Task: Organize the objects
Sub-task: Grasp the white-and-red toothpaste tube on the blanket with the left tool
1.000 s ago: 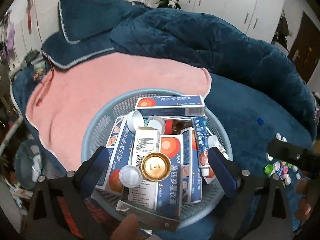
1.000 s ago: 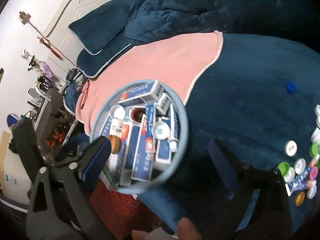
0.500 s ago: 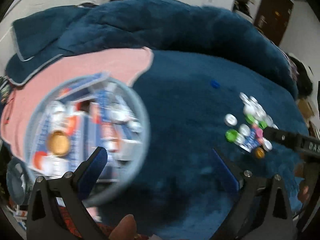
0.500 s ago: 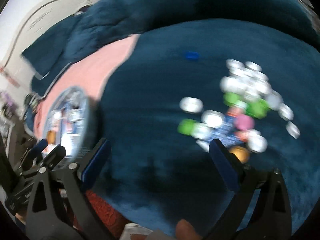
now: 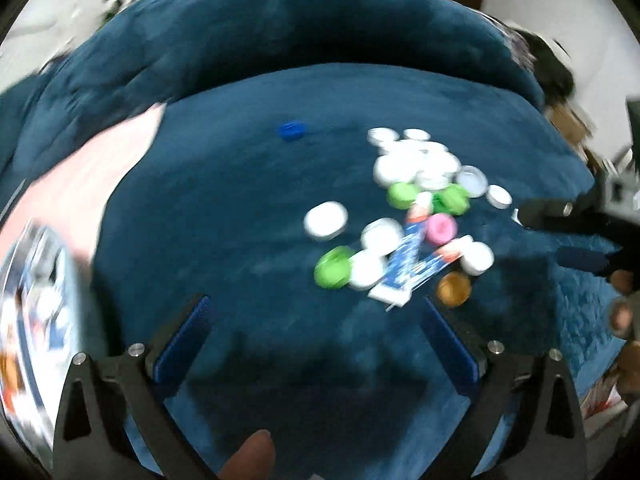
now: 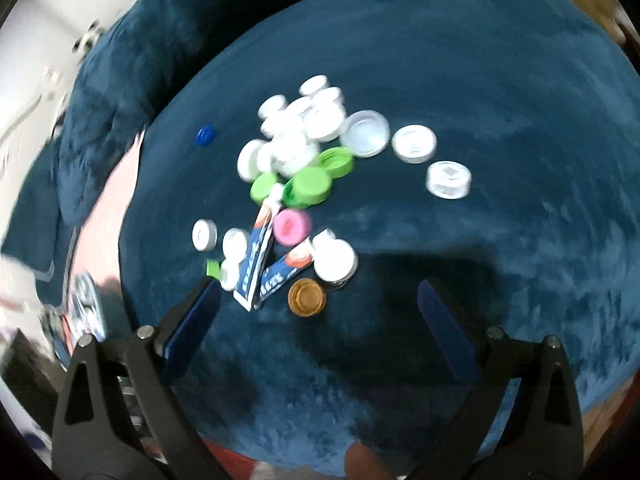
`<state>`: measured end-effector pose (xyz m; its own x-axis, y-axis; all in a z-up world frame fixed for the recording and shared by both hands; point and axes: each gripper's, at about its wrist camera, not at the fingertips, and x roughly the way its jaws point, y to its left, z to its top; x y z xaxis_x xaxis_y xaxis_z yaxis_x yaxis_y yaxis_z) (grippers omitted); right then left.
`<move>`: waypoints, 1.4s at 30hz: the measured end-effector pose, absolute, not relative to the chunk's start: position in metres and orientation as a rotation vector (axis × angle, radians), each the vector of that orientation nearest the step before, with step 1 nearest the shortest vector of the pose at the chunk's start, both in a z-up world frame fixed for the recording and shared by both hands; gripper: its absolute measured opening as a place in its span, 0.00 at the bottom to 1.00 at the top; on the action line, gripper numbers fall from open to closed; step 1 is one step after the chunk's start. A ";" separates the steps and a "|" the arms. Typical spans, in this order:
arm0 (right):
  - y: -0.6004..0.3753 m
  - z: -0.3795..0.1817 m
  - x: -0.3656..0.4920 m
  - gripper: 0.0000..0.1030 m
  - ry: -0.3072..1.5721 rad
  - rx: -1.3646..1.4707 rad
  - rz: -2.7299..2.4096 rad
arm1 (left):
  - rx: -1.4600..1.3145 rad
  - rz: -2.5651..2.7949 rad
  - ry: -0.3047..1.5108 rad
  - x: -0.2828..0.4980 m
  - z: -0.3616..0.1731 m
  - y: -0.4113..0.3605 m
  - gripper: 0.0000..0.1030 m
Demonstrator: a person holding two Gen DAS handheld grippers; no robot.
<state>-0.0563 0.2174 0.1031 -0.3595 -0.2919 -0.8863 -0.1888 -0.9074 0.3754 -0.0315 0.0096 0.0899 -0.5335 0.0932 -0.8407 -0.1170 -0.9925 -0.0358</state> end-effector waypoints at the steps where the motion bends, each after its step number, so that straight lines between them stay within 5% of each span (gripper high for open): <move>1: 0.221 0.106 -0.055 0.97 -0.683 1.728 -2.466 | -1.441 2.633 0.066 -0.038 0.089 0.019 0.99; 11: 0.258 0.131 -0.059 0.97 -0.910 1.662 -2.521 | -1.321 2.487 0.362 -0.094 0.065 0.081 0.78; 14: 0.266 0.126 -0.060 0.97 -0.970 1.679 -2.487 | -1.296 2.434 0.464 -0.100 0.055 0.091 0.51; 21: 0.271 0.122 -0.062 0.97 -0.994 1.696 -2.455 | -1.293 2.229 0.514 -0.107 0.039 0.093 0.28; 25: 0.269 0.122 -0.063 0.97 -0.983 1.698 -2.449 | -1.356 2.167 0.601 -0.099 0.028 0.083 0.27; 33: 0.265 0.121 -0.063 0.97 -0.959 1.703 -2.445 | -1.348 2.203 0.492 -0.105 0.034 0.087 0.27; 35: 0.262 0.120 -0.062 0.97 -0.943 1.708 -2.446 | -1.371 2.207 0.515 -0.104 0.028 0.088 0.21; 42: 0.255 0.110 -0.059 0.97 -0.926 1.750 -2.422 | -1.362 2.374 0.226 -0.087 0.054 0.043 0.17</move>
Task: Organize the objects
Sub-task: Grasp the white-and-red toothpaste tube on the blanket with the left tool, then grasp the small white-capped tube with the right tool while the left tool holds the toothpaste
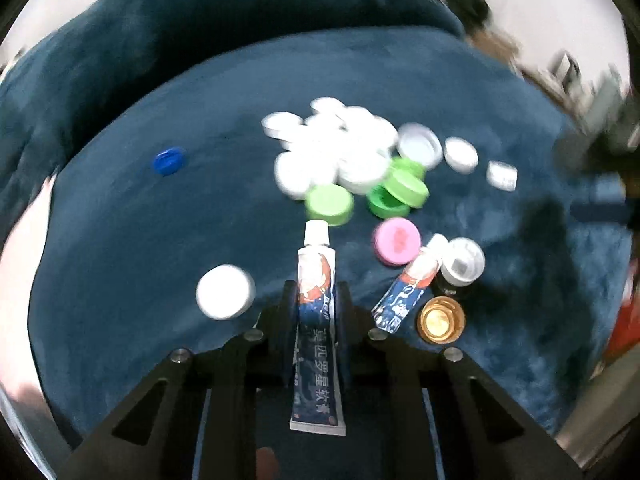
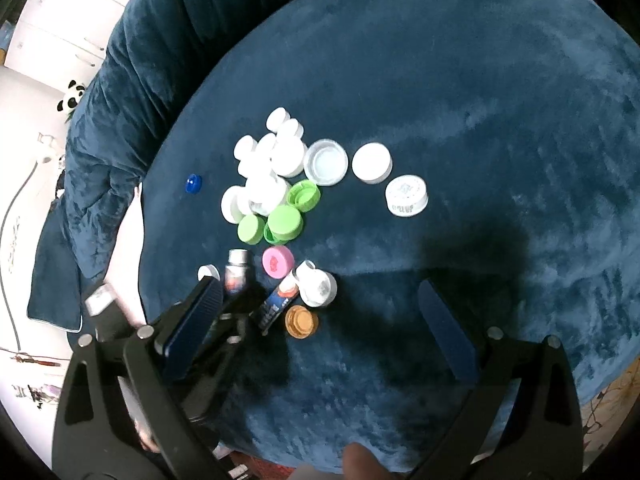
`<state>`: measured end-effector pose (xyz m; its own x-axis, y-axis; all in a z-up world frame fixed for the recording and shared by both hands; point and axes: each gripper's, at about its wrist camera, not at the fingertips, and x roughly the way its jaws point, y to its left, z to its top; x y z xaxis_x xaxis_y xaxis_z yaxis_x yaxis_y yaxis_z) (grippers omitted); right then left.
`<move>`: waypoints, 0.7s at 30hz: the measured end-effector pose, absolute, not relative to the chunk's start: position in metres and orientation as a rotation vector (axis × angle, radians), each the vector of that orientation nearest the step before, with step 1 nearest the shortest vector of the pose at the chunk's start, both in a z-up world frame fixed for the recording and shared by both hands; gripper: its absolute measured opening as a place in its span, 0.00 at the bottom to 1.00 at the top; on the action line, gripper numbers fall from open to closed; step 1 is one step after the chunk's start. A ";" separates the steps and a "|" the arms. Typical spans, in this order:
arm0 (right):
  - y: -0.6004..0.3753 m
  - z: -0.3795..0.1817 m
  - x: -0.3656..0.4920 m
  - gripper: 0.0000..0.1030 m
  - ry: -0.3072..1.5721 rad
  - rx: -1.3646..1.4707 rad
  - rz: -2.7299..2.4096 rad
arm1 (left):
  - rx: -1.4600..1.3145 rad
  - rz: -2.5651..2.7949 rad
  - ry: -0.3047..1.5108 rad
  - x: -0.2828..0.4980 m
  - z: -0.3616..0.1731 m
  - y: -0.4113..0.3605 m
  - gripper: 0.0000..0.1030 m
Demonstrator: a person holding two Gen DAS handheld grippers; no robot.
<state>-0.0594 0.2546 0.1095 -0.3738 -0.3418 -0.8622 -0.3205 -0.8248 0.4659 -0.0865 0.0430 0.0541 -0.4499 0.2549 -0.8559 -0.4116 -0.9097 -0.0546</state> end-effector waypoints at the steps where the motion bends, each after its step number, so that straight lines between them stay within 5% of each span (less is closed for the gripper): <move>1: 0.252 0.107 -0.059 0.97 -0.934 1.757 -2.405 | -1.357 2.401 0.186 -0.082 0.059 0.035 0.17; 21: 0.195 0.050 -0.082 0.97 -0.959 1.607 -2.122 | -1.402 2.536 0.037 -0.024 0.061 -0.027 0.17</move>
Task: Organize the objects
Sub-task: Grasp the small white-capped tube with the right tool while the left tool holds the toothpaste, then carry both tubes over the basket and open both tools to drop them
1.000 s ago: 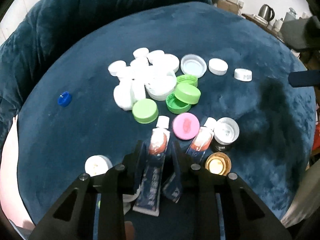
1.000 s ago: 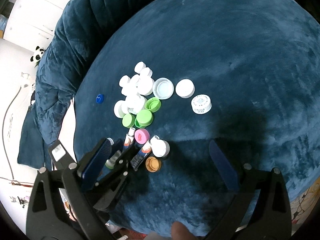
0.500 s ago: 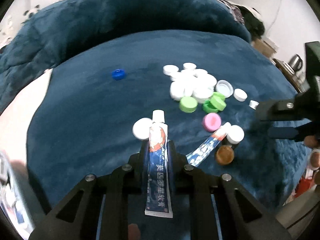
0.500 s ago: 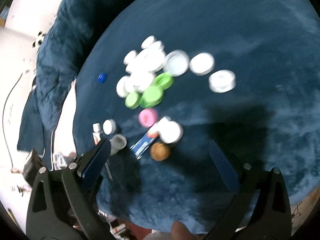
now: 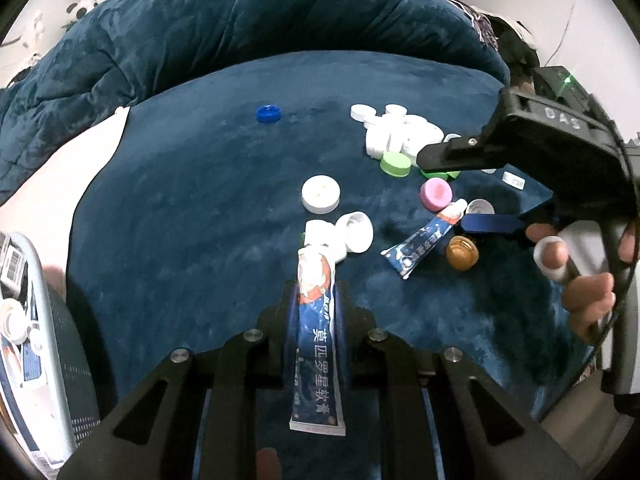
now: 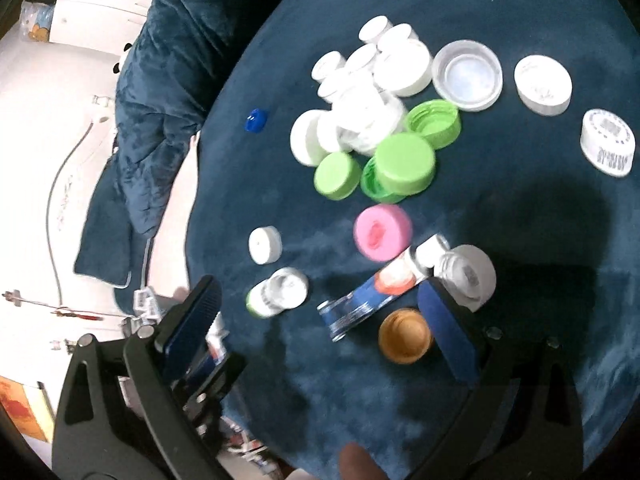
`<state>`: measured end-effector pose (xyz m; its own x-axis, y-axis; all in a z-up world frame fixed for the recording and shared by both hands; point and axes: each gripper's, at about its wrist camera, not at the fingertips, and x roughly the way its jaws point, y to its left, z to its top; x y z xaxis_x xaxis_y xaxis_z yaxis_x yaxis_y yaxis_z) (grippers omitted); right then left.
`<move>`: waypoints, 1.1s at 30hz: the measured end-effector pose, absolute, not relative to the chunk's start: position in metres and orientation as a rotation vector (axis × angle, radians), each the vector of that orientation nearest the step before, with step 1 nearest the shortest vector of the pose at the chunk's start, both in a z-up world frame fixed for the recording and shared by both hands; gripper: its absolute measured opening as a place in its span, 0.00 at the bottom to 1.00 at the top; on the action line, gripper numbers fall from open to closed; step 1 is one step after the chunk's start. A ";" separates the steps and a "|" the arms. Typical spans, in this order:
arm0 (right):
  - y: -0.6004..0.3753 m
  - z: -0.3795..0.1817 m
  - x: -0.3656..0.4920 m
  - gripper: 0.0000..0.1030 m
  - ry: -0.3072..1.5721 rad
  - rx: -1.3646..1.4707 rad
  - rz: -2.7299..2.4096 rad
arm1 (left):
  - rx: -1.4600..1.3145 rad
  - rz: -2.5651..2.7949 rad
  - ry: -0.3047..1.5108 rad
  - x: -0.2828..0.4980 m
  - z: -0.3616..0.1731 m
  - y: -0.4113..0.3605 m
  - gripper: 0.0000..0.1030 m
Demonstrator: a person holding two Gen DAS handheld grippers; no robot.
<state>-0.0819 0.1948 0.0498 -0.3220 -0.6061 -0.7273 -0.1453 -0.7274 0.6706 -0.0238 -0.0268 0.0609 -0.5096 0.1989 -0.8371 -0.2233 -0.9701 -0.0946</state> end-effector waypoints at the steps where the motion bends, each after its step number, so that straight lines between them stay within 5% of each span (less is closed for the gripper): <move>1: 0.194 0.048 -0.083 0.98 -0.951 1.611 -2.133 | -1.404 2.539 0.032 -0.023 0.060 -0.028 0.17; 9: 0.169 0.041 -0.096 0.92 -0.761 1.678 -2.217 | -1.444 2.568 -0.006 -0.018 0.053 -0.047 0.17; 12: 0.173 0.029 -0.095 0.82 -0.900 1.791 -2.252 | -1.454 2.575 -0.016 -0.016 0.052 -0.052 0.17; 14: 0.176 0.030 -0.096 0.66 -0.948 1.821 -2.285 | -1.462 2.576 -0.011 -0.015 0.052 -0.054 0.17; 15: 0.178 0.031 -0.096 0.43 -0.916 1.865 -2.333 | -1.466 2.579 -0.007 -0.013 0.052 -0.055 0.17; 16: 0.179 0.031 -0.095 0.31 -0.891 1.892 -2.358 | -1.466 2.582 -0.007 -0.012 0.053 -0.057 0.17; 25: 0.178 0.062 -0.076 0.18 -0.903 1.768 -2.298 | -1.386 2.645 -0.111 0.002 0.080 -0.077 0.17; 33: 0.133 0.116 -0.071 0.18 -0.723 1.624 -2.306 | -1.273 2.738 -0.180 0.016 0.123 -0.100 0.17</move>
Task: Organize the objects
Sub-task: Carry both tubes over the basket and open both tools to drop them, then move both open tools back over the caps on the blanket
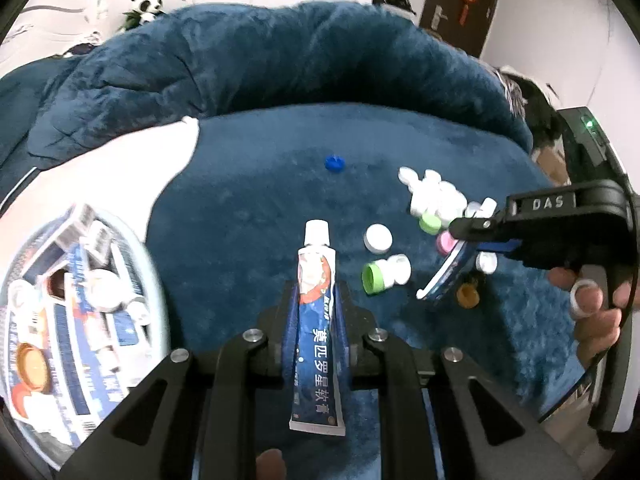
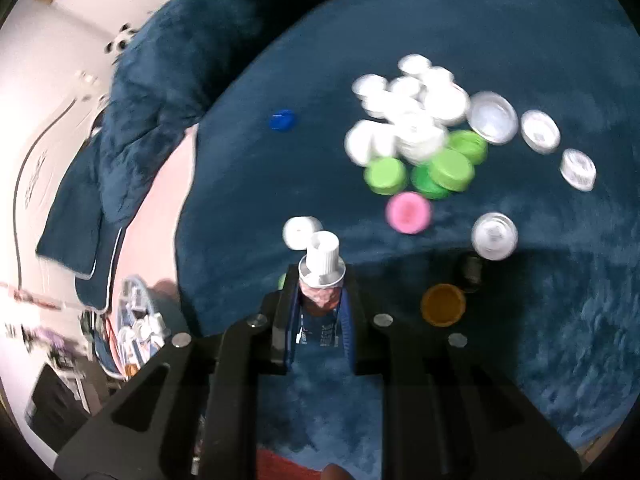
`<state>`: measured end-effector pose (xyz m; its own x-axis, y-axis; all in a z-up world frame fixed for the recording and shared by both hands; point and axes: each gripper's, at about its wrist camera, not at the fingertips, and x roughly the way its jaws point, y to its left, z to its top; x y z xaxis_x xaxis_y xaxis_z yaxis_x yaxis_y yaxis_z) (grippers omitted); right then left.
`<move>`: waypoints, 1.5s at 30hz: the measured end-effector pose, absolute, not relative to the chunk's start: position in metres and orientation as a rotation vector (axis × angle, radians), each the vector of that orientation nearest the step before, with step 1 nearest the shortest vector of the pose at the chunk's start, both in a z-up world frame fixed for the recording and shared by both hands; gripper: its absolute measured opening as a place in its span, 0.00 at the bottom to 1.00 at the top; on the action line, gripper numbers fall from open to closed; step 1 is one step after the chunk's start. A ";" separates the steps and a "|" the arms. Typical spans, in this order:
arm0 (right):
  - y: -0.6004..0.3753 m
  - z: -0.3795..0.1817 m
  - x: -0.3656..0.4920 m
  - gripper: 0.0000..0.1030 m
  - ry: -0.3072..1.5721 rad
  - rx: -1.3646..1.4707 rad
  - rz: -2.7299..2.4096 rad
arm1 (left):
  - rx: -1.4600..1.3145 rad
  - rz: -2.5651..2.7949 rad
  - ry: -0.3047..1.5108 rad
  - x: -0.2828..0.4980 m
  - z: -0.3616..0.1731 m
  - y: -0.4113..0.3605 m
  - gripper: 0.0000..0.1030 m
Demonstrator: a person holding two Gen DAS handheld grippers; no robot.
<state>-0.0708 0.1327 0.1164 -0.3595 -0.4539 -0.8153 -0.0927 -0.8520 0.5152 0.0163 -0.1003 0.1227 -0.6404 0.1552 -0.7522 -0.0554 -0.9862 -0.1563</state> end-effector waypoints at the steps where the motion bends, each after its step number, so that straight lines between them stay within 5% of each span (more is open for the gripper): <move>1: 0.126 0.122 -0.071 0.18 -0.688 1.612 -2.300 | -1.262 2.752 -0.188 0.018 0.127 -0.105 0.17; 10: 0.001 0.156 -0.061 0.18 -0.416 1.524 -2.086 | -1.255 2.976 -0.403 0.052 0.161 -0.213 0.17; 24: -0.176 0.135 -0.019 0.20 0.118 1.520 -1.810 | -1.426 3.049 -0.750 0.093 0.125 -0.326 0.19; 26: -0.173 0.135 -0.021 0.30 0.089 1.454 -1.838 | -1.458 3.066 -0.743 0.093 0.122 -0.324 0.45; 28: -0.165 0.138 -0.026 0.95 -0.021 1.442 -1.798 | -1.439 3.097 -0.743 0.099 0.123 -0.323 0.84; 29: -0.159 0.141 -0.029 1.00 -0.089 1.421 -1.791 | -1.423 3.110 -0.740 0.099 0.126 -0.322 0.86; 35: -0.121 0.153 -0.032 1.00 -0.174 1.346 -1.915 | -1.404 3.205 -0.626 0.100 0.145 -0.311 0.95; 45: -0.078 0.144 -0.037 1.00 -0.007 1.367 -2.029 | -1.449 3.169 -0.432 0.077 0.150 -0.261 0.98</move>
<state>-0.0367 -0.0784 0.1439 -0.2161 -0.5341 -0.8173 0.5281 -0.7680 0.3623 0.0767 -0.2607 0.1499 -0.6035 -0.2279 -0.7641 0.4241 -0.9032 -0.0655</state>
